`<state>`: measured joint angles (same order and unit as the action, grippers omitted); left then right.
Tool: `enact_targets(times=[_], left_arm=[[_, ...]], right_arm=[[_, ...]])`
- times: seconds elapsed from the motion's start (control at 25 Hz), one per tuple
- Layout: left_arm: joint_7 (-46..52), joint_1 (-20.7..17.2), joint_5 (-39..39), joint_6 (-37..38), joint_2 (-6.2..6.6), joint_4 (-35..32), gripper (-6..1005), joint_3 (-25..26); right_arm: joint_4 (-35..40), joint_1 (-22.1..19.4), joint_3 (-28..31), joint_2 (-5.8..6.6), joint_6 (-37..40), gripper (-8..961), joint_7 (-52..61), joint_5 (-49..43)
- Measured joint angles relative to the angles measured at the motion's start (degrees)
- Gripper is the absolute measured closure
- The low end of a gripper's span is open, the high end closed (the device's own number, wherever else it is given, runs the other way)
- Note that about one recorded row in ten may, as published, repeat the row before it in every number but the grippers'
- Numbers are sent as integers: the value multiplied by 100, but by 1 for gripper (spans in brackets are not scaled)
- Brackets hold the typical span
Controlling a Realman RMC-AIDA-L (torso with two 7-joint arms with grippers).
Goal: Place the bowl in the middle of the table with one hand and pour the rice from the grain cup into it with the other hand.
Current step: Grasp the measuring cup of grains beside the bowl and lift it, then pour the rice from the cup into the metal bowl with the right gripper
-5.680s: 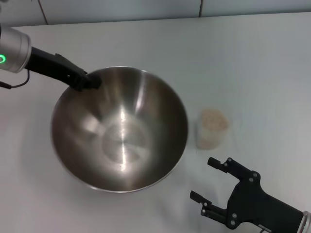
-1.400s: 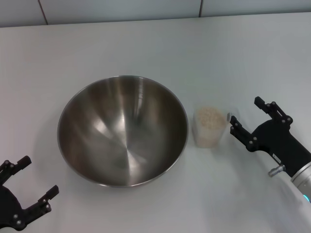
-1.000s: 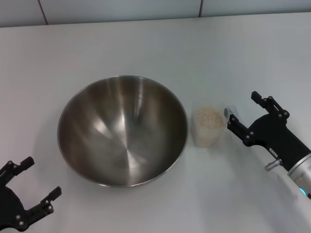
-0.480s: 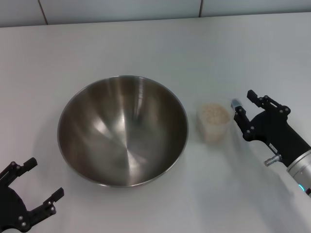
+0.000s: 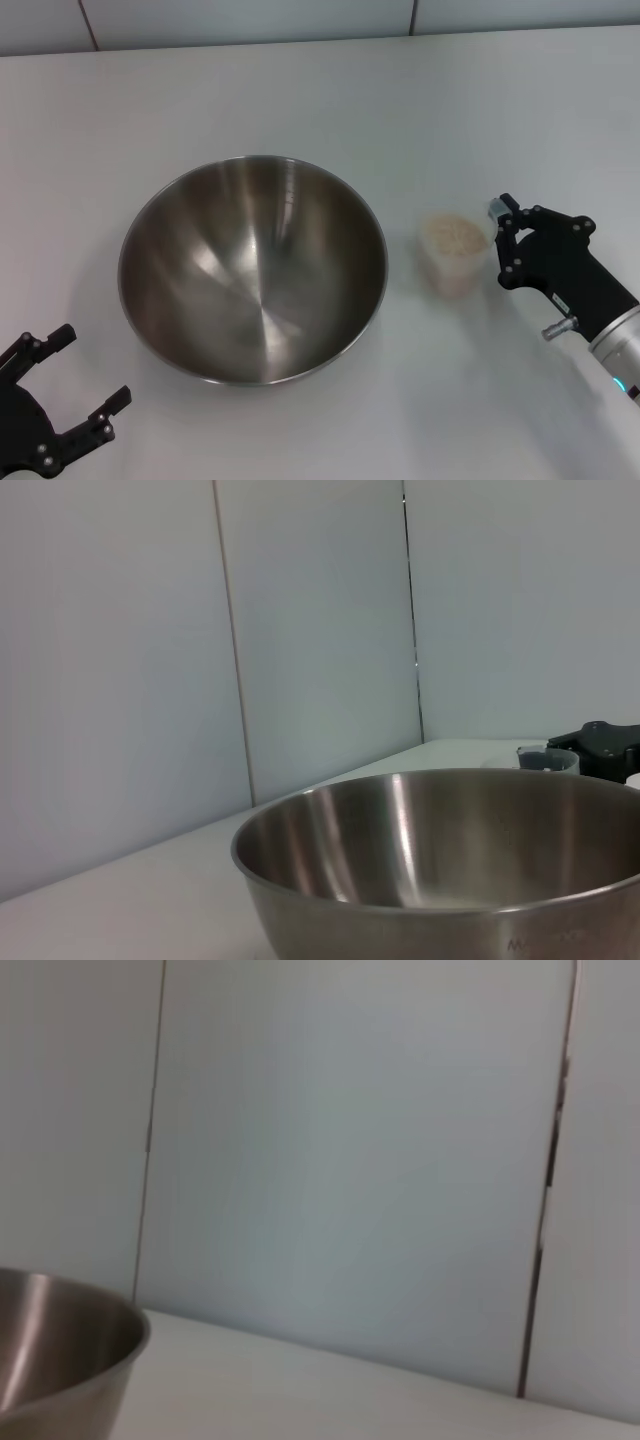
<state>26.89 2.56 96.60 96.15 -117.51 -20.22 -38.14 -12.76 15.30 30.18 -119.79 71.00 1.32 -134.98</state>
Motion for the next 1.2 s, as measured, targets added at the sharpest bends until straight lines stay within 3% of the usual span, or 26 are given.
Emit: enact_targets(times=[0.16,0.56,0.92,1.04,1.08,1.2], left_arm=[[0,5,-2,0,2,-6,132,-1],[0,9,-2,-2,16,-3,133,0],[7,8,5,-16,9,-2,133,-9],[9,11,13,-16,9,-1,133,-9],[9,26,16,-16,9,0,133,-9],[9,55,17,-18,9,0,133,-9]], right_arm=[[-47,-79,44,-4,364,925,-2,96],[-335,-36,72,3,1843,933,-400,243],[-1655,346,-538,-8,1482,932,-4582,179],[-1870,441,-938,-9,1301,933,-6250,179],[-1939,477,-1150,-9,1238,933,-7278,179],[-1953,530,-1389,-9,1210,933,-8283,175]])
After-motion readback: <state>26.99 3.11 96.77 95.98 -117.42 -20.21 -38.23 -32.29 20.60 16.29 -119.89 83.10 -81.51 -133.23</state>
